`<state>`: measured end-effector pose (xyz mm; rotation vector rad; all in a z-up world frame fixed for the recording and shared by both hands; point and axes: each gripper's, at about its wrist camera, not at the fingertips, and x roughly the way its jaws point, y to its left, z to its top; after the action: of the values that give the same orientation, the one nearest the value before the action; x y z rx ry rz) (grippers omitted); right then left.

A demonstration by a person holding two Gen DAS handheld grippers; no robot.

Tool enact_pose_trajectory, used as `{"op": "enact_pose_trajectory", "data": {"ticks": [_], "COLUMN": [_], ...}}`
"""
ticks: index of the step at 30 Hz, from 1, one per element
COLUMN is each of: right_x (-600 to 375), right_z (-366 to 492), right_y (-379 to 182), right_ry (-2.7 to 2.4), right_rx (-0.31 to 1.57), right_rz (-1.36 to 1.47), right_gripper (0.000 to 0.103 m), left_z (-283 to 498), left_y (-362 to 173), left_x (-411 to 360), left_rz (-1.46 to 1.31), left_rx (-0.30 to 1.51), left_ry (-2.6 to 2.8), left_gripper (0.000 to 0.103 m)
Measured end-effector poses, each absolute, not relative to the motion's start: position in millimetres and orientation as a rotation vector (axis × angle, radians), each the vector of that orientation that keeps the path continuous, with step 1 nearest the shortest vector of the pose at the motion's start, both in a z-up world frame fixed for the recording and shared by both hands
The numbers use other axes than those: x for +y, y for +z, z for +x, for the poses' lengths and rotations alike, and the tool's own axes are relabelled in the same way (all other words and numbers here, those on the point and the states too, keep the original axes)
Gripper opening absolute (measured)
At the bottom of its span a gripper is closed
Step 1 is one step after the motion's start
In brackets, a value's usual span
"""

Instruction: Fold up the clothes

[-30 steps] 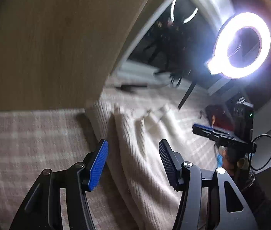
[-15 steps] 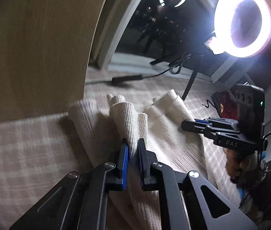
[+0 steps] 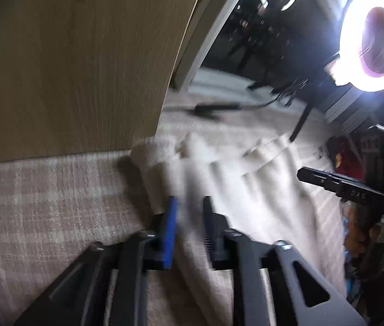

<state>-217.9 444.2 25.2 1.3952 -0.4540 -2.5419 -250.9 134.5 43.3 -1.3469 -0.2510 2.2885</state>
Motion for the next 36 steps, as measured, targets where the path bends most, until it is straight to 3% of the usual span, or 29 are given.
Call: {"op": "enact_pose_trajectory", "data": {"ticks": [2,7,9,10,11,12,13,18,21,24,25,27,29,30,36], "right_x": [445.3,438.1,432.0,429.3,426.7,425.6,425.1,429.8,426.9,420.3,418.3,416.6,421.1,425.4,449.9], "right_z": [-217.3,-232.6,-240.8,-243.1,-245.0,-244.8,-243.6,-241.3,-250.0,-254.7,-253.0,-249.3,-247.5,-249.0,-273.0], "right_y": [31.8,20.1,12.5,9.6,7.0,8.0,10.4,19.2,4.3,-6.2,-1.9,7.0,14.1,15.8,-1.2], "right_ry": [-2.56,-2.557,-2.562,-2.567,-2.564,-2.552,-2.538,-2.461,-2.485,-2.515,-2.543,-2.601,-2.644,-2.645,-2.537], "right_rx": [-0.405,-0.336,-0.309,-0.3,-0.298,-0.312,-0.331,-0.46,-0.401,-0.309,-0.263,-0.187,-0.168,-0.182,-0.332], "right_rz": [1.377,1.429,1.442,1.44,1.437,1.426,1.413,1.339,1.423,1.506,1.519,1.536,1.529,1.52,1.629], "right_gripper": [0.039,0.04,0.04,0.039,0.037,0.031,0.012,0.011,0.012,0.018,0.027,0.042,0.064,0.068,0.07], "left_z": [-251.2,-253.7,-258.8,-260.8,-261.3,-260.8,-260.4,-239.0,-252.3,-257.4,-258.4,-259.9,-263.2,-267.3,-306.8], "left_y": [42.9,38.4,27.7,24.0,23.0,24.8,27.5,59.9,28.4,21.6,21.0,31.5,44.0,47.2,24.8], "left_x": [140.4,156.8,165.8,169.5,170.9,170.1,168.6,140.9,139.8,143.5,144.7,142.4,139.2,139.3,147.0], "left_rz": [-1.352,-1.372,-1.396,-1.394,-1.376,-1.356,-1.34,-1.195,-1.335,-1.388,-1.398,-1.402,-1.38,-1.379,-1.533], "left_rx": [-0.225,-0.157,-0.119,-0.096,-0.088,-0.106,-0.135,-0.256,-0.258,-0.234,-0.225,-0.222,-0.222,-0.216,-0.236], "left_ry": [2.284,2.266,2.26,2.271,2.278,2.272,2.262,2.348,2.308,2.322,2.331,2.399,2.463,2.477,2.386], "left_gripper": [0.047,0.047,0.043,0.035,0.01,0.009,0.009,0.008,0.009,0.016,0.018,0.034,0.061,0.071,0.074]}}
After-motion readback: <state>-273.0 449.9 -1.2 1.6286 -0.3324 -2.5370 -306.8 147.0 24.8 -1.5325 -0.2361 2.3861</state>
